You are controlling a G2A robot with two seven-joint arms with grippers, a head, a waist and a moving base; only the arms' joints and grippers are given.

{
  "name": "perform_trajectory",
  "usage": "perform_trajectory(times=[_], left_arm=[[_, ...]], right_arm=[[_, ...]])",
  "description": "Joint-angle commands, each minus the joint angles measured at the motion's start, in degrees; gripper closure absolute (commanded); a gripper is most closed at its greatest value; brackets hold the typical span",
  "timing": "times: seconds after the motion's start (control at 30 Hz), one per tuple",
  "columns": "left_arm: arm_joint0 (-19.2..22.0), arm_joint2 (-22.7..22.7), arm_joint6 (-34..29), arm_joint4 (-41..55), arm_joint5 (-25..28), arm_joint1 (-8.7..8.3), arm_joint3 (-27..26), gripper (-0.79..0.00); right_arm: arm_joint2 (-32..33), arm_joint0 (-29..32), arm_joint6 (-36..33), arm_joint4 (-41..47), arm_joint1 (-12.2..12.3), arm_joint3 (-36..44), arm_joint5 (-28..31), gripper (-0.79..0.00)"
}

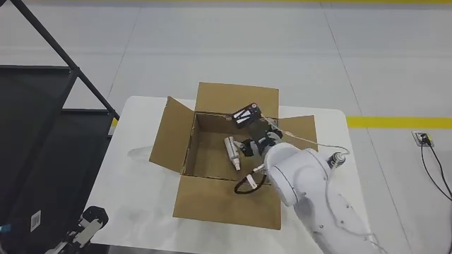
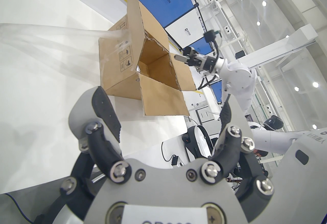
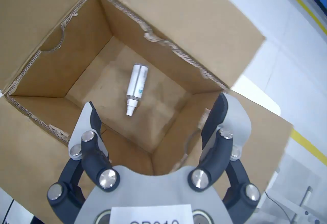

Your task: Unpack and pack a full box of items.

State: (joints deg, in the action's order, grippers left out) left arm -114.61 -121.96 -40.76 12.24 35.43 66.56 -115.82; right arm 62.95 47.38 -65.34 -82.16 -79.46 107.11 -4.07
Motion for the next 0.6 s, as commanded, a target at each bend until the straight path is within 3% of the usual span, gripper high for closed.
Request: perform_trajectory(times=[0.0, 0.13, 0.27, 0.37, 0.57], left_arm=[[0.0, 0.0, 0.0, 0.0, 0.0, 0.00, 0.0, -0.785], [0.0, 0.0, 0.0, 0.0, 0.0, 0.00, 0.0, -0.785], [0.0, 0.0, 0.0, 0.0, 0.0, 0.00, 0.0, -0.785], [0.0, 0.0, 0.0, 0.0, 0.0, 0.00, 0.0, -0.785], [0.0, 0.0, 0.0, 0.0, 0.0, 0.00, 0.0, -0.785]], right_arm=[[7.7, 4.2, 1.1, 0.9, 0.8, 5.3, 0.4, -0.785], [22.1, 9.8, 4.0, 4.6, 2.1, 9.9, 0.7, -0.785], [31.7, 11.3, 4.4, 7.4, 2.8, 7.0, 1.1, -0.785], [35.4, 10.2, 3.5, 8.1, 3.3, 0.5, 1.3, -0.785], [36.9, 6.6, 0.8, 9.7, 4.2, -13.9, 5.5, -0.785]])
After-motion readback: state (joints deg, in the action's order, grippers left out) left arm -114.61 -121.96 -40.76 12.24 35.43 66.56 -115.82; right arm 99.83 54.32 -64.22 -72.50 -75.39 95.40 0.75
